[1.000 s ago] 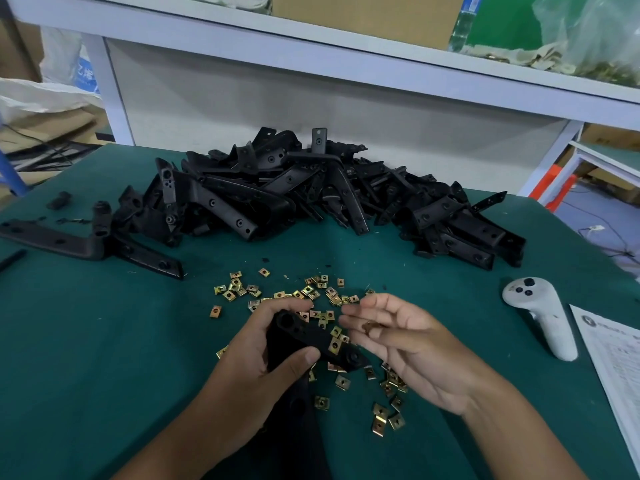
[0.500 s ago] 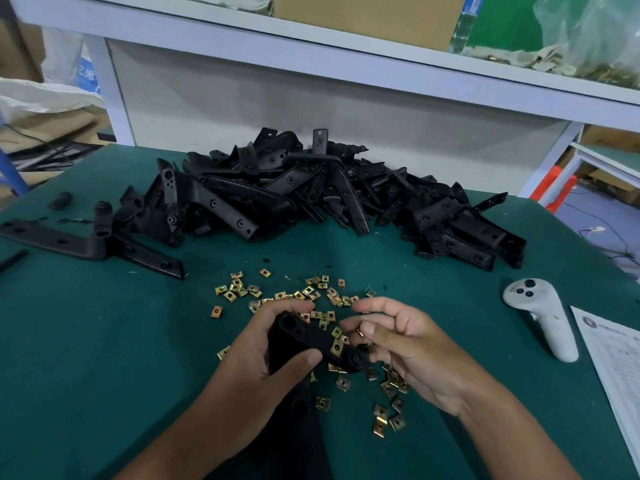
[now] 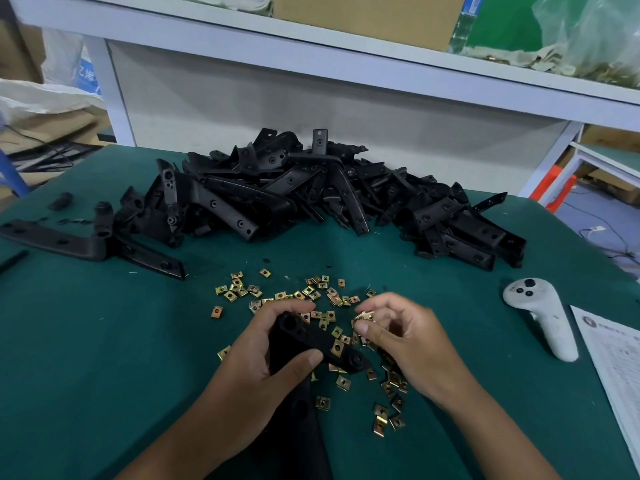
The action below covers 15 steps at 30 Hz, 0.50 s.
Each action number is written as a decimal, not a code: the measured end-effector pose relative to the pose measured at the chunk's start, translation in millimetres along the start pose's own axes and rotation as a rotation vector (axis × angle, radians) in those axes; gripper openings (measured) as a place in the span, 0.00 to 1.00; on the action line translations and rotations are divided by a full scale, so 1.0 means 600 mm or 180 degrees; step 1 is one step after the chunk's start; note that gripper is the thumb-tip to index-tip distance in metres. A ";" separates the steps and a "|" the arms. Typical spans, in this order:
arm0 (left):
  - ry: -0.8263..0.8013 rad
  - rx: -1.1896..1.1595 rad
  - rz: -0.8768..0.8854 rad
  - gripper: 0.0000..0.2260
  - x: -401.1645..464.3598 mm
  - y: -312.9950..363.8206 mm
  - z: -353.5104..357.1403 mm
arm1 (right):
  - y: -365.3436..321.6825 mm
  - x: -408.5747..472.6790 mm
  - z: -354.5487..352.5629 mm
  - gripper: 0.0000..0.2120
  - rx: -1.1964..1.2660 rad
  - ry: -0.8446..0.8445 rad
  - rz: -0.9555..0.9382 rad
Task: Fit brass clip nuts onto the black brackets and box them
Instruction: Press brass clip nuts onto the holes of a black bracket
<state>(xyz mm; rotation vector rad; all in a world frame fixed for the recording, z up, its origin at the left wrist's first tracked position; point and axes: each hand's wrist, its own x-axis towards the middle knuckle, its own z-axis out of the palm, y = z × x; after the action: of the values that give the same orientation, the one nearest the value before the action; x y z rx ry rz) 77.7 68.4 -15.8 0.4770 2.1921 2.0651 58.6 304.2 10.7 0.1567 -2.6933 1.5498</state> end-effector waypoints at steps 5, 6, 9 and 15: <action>-0.0016 -0.0006 0.0007 0.19 0.000 -0.002 0.000 | -0.004 -0.002 -0.001 0.05 0.0135 0.0052 -0.0132; -0.0017 -0.0009 0.0010 0.19 0.000 -0.002 0.000 | -0.005 -0.002 -0.002 0.05 0.0211 0.0075 -0.0135; -0.0023 -0.0012 0.0001 0.20 -0.001 -0.003 -0.001 | -0.007 -0.001 -0.006 0.04 0.0504 0.0147 -0.0066; -0.0067 -0.0073 -0.0022 0.22 0.001 -0.007 -0.002 | -0.019 -0.001 -0.007 0.10 0.1525 -0.0170 0.0199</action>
<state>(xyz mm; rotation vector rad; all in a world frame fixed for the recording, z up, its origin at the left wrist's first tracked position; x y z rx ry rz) 75.9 67.5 -20.0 0.4859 2.1531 2.0696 60.3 302.3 22.4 0.1247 -2.3274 2.2114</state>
